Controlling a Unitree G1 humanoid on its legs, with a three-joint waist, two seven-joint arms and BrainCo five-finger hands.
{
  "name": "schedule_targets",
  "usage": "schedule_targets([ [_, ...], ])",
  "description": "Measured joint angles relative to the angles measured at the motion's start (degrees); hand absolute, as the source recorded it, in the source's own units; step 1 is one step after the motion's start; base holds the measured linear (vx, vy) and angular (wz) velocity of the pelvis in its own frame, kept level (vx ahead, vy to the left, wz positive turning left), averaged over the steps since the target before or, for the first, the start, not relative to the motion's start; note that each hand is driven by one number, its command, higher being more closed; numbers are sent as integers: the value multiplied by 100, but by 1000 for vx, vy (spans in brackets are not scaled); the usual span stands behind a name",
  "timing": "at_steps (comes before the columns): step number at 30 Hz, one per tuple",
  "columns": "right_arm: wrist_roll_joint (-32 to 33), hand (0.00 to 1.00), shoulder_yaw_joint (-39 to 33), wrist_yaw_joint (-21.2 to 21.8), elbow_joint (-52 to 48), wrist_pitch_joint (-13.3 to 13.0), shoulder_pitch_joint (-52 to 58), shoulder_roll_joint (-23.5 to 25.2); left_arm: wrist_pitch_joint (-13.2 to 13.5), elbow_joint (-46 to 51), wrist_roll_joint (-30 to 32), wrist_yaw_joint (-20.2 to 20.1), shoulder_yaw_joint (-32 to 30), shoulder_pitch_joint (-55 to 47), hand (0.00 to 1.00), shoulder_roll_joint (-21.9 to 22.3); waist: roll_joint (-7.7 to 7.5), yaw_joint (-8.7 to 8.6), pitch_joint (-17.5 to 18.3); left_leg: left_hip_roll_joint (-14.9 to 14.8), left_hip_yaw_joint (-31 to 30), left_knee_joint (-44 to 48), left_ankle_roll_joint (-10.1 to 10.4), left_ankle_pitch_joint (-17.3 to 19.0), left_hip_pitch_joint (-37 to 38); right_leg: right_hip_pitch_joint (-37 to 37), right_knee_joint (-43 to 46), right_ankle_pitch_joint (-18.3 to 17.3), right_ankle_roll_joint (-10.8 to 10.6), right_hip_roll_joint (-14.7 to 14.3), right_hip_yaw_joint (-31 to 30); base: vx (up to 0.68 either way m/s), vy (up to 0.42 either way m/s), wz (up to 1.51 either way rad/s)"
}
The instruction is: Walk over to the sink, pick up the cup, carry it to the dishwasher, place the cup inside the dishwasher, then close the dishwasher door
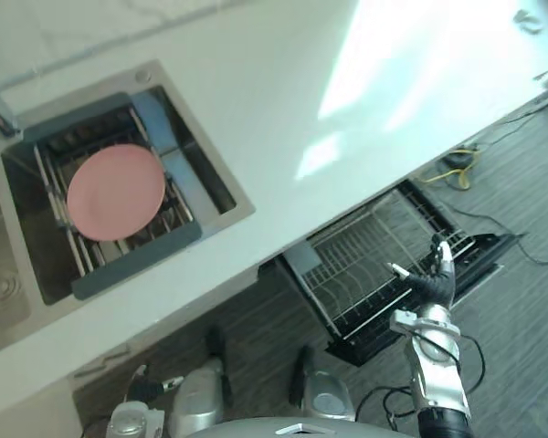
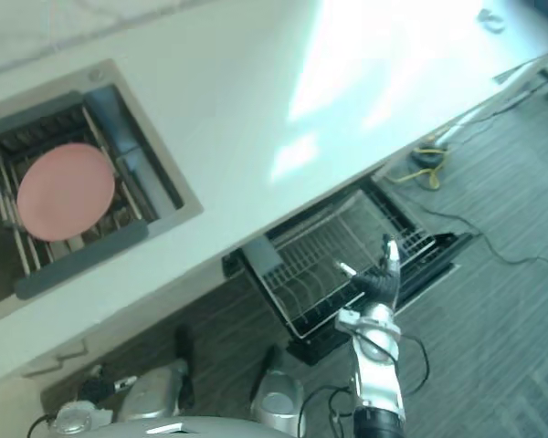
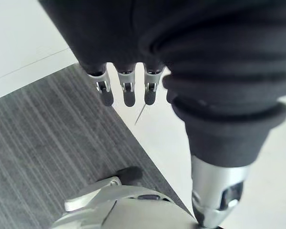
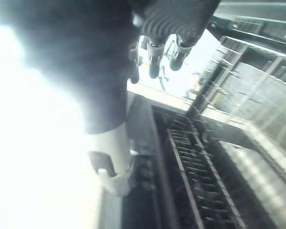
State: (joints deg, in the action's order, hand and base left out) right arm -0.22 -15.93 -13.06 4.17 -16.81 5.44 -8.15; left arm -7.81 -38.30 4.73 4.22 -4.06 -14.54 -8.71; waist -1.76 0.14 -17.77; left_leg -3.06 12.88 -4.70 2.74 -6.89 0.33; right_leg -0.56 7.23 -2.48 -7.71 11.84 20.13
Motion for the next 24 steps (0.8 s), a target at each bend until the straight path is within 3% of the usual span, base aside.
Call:
schedule_targets([
  [5,774,0,-49,337,-1054,-334,213,120,-350,-368,121,-79,-50,27,0,88,82,-124,378,-133,302,-23,89,158,298,-194,-310,96,63,-148,-246,-40,-6,-31],
  [8,1664,0,1,1035,-1790,-547,360,255,-489,-503,116,-80,-227,31,0,180,95,-248,486,-172,311,-23,101,151,388,-353,-498,177,59,-218,-225,-20,-20,-9],
  [9,2128,0,52,1486,-2061,-574,382,325,-534,-520,110,-75,-264,25,0,219,86,-262,567,-180,305,-23,107,143,384,-354,-520,227,31,-227,-220,0,0,0],
  [11,2711,0,269,1992,-2195,-523,349,300,-592,-519,111,-87,-261,24,0,239,65,-259,639,-179,287,-23,105,135,374,-375,-577,275,45,-233,-210,0,0,0],
  [13,3464,0,632,2506,-2206,-289,300,306,-668,-514,105,-88,-263,25,0,268,22,-215,723,-172,270,-22,79,116,371,-401,-617,313,59,-235,-197,3,1,4],
  [15,4069,0,1230,2982,-2174,-15,246,311,-790,-516,-313,12,-276,22,0,287,-21,-184,776,-132,119,-22,71,109,363,-505,-638,326,41,-212,-51,19,3,26],
  [20,4151,0,2256,3145,-1896,201,-301,303,-960,-562,-950,112,-458,-66,0,311,-55,19,876,-73,-213,-22,10,23,264,-652,-688,324,31,-177,280,0,6,37],
  [21,4149,0,2385,3103,-1698,201,-424,300,-957,-598,-1028,161,-471,-104,0,313,-65,118,913,-63,-292,-21,7,15,264,-699,-691,324,30,-178,336,3,3,35],
  [24,4146,0,2575,2852,-1514,202,-560,303,-966,-595,-1066,186,-529,-186,0,319,-57,197,960,7,-624,-18,0,-44,40,-808,-674,289,10,-167,800,-12,-5,67],
])
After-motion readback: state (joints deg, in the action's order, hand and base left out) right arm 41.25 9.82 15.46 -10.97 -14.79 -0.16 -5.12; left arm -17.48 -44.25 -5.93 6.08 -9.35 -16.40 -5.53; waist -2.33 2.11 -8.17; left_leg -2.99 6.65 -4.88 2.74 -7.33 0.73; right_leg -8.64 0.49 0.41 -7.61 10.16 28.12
